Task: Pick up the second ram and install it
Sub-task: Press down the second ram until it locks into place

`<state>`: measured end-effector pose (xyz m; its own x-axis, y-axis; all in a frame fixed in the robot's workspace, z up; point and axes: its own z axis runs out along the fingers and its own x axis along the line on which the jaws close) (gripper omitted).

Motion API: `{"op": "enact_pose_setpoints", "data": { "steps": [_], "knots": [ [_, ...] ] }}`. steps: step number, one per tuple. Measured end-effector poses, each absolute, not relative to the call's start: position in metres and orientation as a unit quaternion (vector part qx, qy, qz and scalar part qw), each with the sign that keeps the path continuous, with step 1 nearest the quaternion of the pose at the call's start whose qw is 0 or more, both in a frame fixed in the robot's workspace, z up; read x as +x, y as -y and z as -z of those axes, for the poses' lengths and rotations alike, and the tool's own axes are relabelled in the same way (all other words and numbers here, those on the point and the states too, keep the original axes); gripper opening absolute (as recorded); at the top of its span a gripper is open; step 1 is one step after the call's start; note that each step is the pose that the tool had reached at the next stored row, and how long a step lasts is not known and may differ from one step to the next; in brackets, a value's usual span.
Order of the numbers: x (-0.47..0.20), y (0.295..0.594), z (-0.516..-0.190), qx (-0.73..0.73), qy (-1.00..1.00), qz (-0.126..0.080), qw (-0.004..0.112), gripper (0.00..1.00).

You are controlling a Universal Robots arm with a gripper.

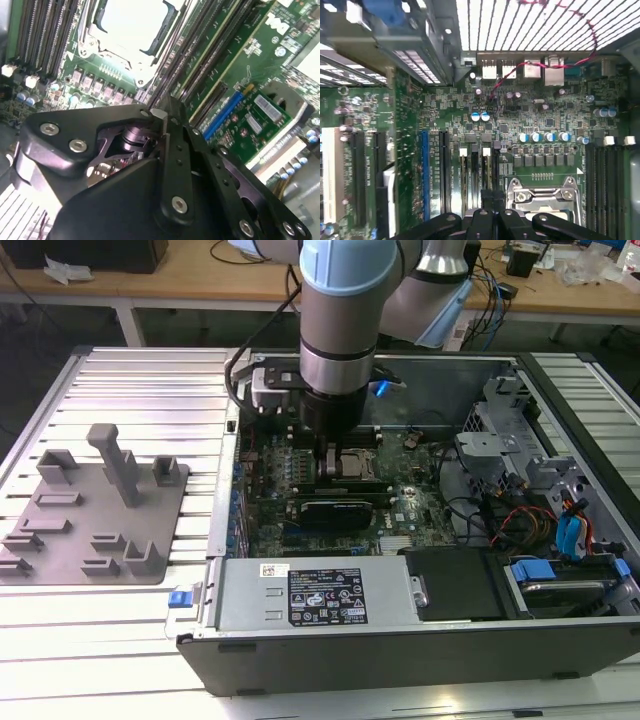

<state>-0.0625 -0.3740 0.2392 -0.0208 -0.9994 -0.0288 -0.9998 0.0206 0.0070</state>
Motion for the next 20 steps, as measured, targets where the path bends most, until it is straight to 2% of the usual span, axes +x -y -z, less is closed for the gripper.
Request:
{"op": "enact_pose_setpoints", "data": {
  "steps": [20],
  "knots": [
    [-0.025,0.374,-0.245,-0.700,-0.714,-0.012,0.008,0.08]
  ]
}}
